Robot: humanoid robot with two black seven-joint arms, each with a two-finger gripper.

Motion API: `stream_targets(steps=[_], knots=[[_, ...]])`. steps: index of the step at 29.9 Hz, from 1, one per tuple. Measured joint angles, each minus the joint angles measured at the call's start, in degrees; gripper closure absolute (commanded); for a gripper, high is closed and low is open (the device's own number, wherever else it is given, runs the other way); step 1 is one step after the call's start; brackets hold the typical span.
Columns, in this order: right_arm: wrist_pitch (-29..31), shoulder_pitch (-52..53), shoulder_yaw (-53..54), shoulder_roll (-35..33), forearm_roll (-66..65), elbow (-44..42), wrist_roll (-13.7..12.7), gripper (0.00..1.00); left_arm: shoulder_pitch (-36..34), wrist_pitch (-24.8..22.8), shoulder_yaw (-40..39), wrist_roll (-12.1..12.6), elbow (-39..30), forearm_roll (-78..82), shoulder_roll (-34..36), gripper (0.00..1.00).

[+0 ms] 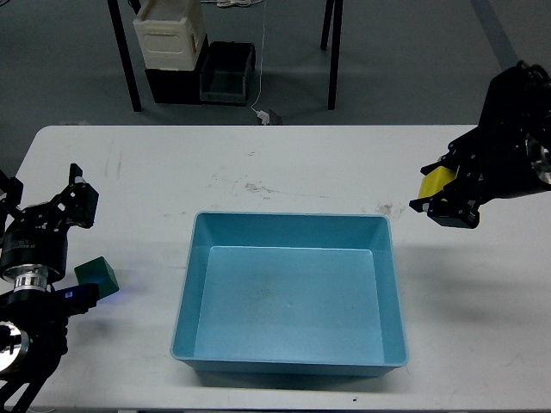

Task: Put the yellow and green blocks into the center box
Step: 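Lift the yellow cube with the right gripper and carry it over the bin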

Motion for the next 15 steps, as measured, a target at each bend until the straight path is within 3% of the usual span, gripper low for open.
stream_targets(steps=[7, 15], knots=[[0.0, 0.4, 0.2, 7.4, 0.1, -0.3, 0.0, 0.96, 0.0, 0.6, 0.0, -1.6, -0.2, 0.0, -0.3, 0.0], [1.1, -0.7, -0.1, 15.9, 0.1, -1.4, 0.0, 0.93, 0.0, 0.6, 0.0, -1.9, -0.2, 0.0, -0.4, 0.0]])
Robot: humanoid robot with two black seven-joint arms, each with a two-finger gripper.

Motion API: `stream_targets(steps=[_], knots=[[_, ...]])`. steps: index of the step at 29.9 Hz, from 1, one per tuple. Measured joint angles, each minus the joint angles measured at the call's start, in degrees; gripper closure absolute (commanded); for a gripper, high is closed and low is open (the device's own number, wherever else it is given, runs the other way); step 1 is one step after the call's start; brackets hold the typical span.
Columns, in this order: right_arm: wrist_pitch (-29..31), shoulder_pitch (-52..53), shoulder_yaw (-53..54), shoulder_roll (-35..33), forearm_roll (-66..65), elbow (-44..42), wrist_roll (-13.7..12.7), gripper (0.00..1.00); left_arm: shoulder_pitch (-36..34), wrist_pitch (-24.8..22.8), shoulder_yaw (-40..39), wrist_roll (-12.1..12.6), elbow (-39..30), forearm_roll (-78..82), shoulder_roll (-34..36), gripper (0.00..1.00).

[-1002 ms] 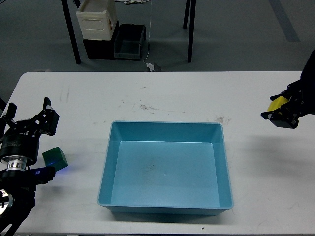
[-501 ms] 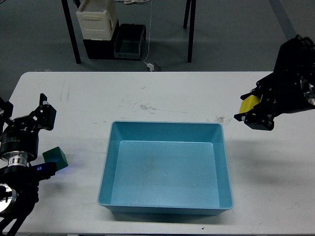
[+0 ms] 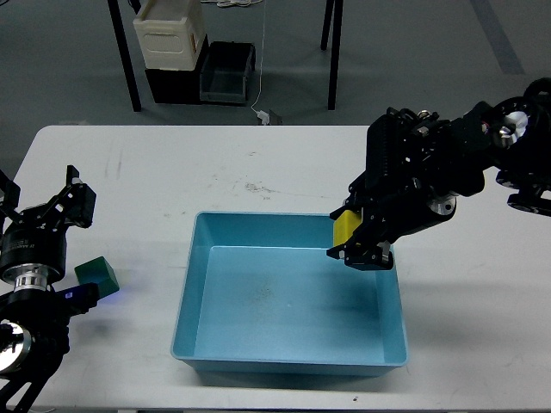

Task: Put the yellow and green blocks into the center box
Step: 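Lift the yellow cube with the right gripper and carry it over the bin, then lower the yellow cube into the bin and open the right gripper, then withdraw the right gripper up and away from the bin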

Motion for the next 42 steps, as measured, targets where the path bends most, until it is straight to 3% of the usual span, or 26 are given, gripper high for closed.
stream_targets(steps=[9, 11, 15, 19, 20, 31, 37, 42], knots=[[1.5, -4.9, -0.5, 11.3, 0.1, -7.3, 0.0, 0.85, 0.0, -0.4, -1.1, -0.1, 0.0, 0.0, 0.1, 0.0], [2.3, -5.1, -0.6, 12.8, 0.1, -8.5, 0.0, 0.79, 0.1, -0.4, -1.4, -0.1, 0.1, 0.0, 0.1, 0.0], [2.9, -6.3, -2.1, 14.4, 0.2, -11.1, 0.0, 0.49, 0.0, -0.1, -1.6, -0.1, 0.1, 0.0, 0.3, 0.0], [3.0, -9.1, -3.4, 16.8, 0.5, -13.0, 0.0, 0.06, -0.6, 0.0, -1.6, -0.1, 0.1, 0.0, 0.3, 0.0], [3.0, -9.7, -3.4, 17.2, 0.6, -13.5, 0.0, 0.01, -0.8, 0.0, -1.5, -0.1, 0.1, 0.0, 0.3, 0.0], [2.6, -10.5, 0.4, 19.1, 2.3, -18.7, 0.0, 0.01, -4.8, 0.1, -1.1, 0.1, 0.9, 1.4, 3.4, 0.0], [2.6, -10.2, 8.9, 14.3, 5.2, -18.1, 0.0, 0.01, -6.6, 0.1, -0.5, 0.6, 1.1, 1.4, 6.7, 0.0], [2.1, -12.4, 22.7, 10.7, 5.4, -17.0, 0.0, 0.02, -6.9, 0.0, -0.3, 0.9, 1.1, 1.2, 9.6, 0.0]])
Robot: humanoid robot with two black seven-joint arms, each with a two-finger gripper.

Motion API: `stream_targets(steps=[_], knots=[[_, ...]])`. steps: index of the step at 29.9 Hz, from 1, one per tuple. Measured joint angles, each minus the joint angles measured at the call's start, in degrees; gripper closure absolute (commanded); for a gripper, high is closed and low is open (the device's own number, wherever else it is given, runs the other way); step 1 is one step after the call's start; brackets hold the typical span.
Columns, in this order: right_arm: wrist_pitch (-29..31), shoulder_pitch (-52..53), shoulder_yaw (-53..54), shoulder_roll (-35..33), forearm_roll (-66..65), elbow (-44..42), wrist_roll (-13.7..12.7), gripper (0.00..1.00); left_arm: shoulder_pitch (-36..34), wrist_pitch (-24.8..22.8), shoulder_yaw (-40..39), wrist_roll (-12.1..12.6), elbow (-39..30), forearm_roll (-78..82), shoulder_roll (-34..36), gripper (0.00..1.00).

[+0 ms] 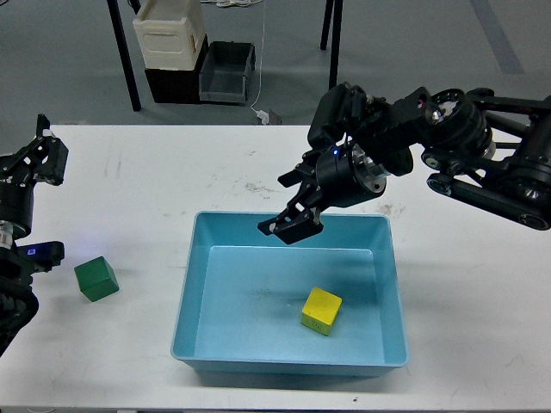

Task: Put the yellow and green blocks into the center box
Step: 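Withdraw the right gripper up and away from the bin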

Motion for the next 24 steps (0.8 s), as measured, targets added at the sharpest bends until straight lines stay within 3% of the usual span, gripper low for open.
stream_targets(steps=[6, 14, 24], knots=[[0.0, -7.3, 16.9, -1.3, 0.0, 3.6, 0.0, 0.02, -0.1, 0.8, -0.3, -0.5, 0.0, -0.1, 3.2, 0.0], [0.0, -22.4, 35.2, -1.2, 0.0, 13.4, 0.0, 0.02, -2.3, -2.6, -0.9, -0.3, -0.1, 6.0, 6.6, 0.0], [-0.4, -39.9, 59.3, -0.1, 3.2, 17.0, -2.7, 0.02, -8.6, 2.6, -0.9, -1.5, 3.0, 26.6, 9.8, 0.0]])
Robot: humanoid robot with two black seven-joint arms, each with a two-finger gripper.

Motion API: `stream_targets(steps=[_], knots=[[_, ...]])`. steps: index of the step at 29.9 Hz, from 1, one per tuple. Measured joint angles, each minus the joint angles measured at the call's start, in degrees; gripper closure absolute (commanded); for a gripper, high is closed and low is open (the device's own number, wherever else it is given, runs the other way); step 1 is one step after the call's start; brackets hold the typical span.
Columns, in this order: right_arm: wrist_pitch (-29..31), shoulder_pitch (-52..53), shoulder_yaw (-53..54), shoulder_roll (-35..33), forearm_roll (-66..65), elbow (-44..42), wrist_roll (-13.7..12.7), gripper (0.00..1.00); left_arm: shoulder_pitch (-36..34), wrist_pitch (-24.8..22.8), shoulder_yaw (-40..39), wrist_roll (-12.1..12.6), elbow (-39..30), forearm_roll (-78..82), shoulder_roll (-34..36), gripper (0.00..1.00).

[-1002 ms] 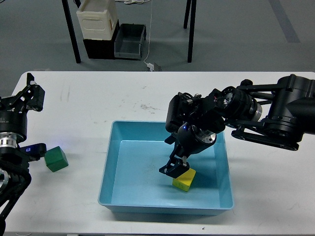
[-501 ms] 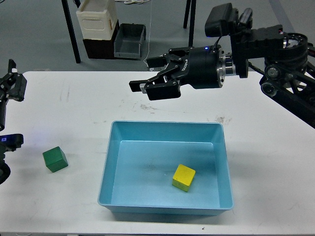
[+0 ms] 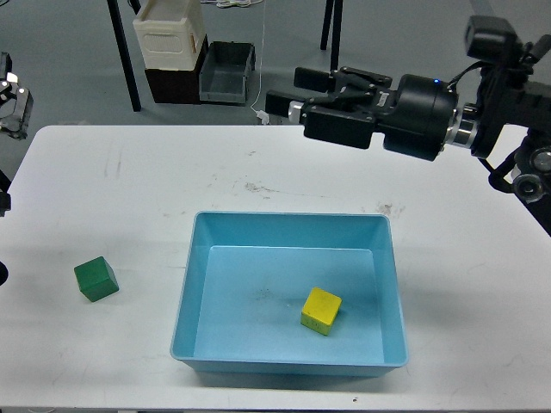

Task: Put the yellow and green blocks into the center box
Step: 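Withdraw the right gripper up and away from the bin, then move the left gripper down toward the green cube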

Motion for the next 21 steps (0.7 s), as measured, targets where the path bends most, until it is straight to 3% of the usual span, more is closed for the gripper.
stream_targets(steps=[5, 8, 16, 21], knots=[[-6.1, -6.4, 8.3, 1.0, 9.0, 0.0, -5.5, 0.02, -2.7, 7.8, 0.0, -0.5, 2.6, 21.8, 0.7, 0.0], [-12.0, -9.9, 9.9, 0.6, 16.0, 0.0, -8.3, 0.01, -3.3, 8.7, -0.1, -0.6, 3.0, 30.8, 0.7, 0.0], [-17.2, -21.4, 17.5, 0.1, 26.8, 0.2, -8.8, 0.01, -5.2, 9.3, 0.5, -0.6, 2.1, 53.9, 3.6, 0.0], [-17.4, -29.3, 23.6, 1.8, 32.9, 0.1, -8.7, 0.01, -5.4, 6.4, 0.7, -0.6, 1.6, 71.0, 5.2, 0.0]])
